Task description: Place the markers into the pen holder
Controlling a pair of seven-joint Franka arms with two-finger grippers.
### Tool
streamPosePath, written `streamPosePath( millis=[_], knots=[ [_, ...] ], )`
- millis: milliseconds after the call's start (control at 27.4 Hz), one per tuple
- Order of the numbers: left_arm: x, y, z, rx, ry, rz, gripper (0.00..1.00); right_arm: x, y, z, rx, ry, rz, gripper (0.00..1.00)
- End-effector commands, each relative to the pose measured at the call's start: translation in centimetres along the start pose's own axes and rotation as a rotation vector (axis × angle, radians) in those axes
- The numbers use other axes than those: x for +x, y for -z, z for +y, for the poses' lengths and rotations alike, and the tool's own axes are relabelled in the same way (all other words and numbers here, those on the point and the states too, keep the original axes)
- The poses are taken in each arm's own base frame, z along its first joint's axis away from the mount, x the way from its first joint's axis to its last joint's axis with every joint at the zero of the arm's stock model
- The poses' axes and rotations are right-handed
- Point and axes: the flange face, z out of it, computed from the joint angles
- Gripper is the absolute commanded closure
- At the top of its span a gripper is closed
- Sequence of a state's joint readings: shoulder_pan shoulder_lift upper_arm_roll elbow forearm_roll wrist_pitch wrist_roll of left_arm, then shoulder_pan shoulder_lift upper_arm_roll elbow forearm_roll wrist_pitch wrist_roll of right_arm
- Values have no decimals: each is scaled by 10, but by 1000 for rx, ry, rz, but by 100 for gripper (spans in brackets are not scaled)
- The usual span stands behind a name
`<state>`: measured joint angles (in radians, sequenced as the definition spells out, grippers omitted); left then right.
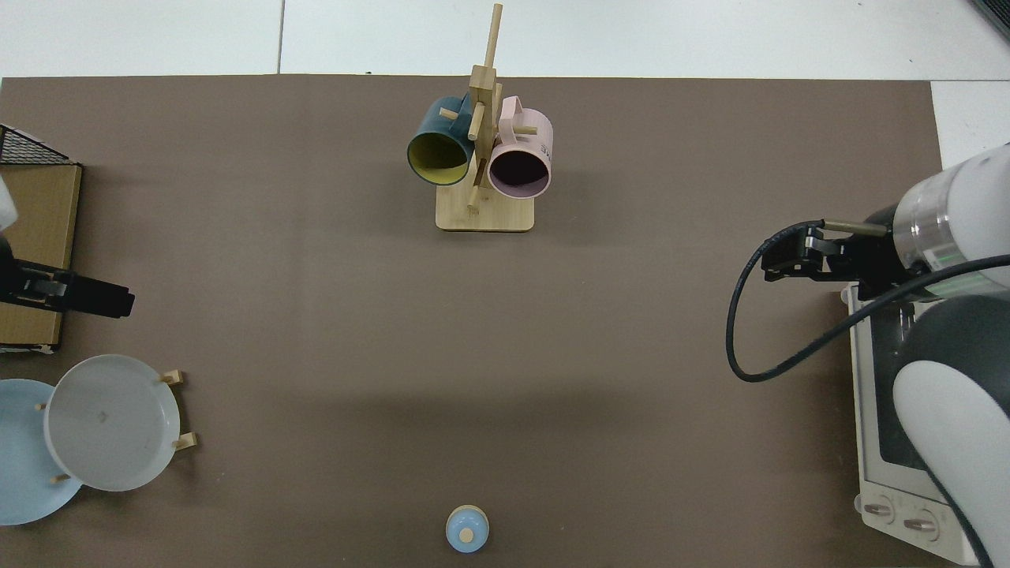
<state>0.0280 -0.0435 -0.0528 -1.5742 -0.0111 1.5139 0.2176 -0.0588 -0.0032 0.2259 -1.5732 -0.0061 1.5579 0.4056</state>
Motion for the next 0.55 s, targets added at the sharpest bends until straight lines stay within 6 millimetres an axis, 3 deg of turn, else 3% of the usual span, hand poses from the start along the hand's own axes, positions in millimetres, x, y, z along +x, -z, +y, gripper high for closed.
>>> streamPosePath(
  millis=[0,512],
  knots=[
    [-4,6,5,-13,19,-2,1,-1,1,0,20,-19,2,0],
    [-5,5,5,-14,17,-8,0,-1,1,0,20,-19,2,0]
  ],
)
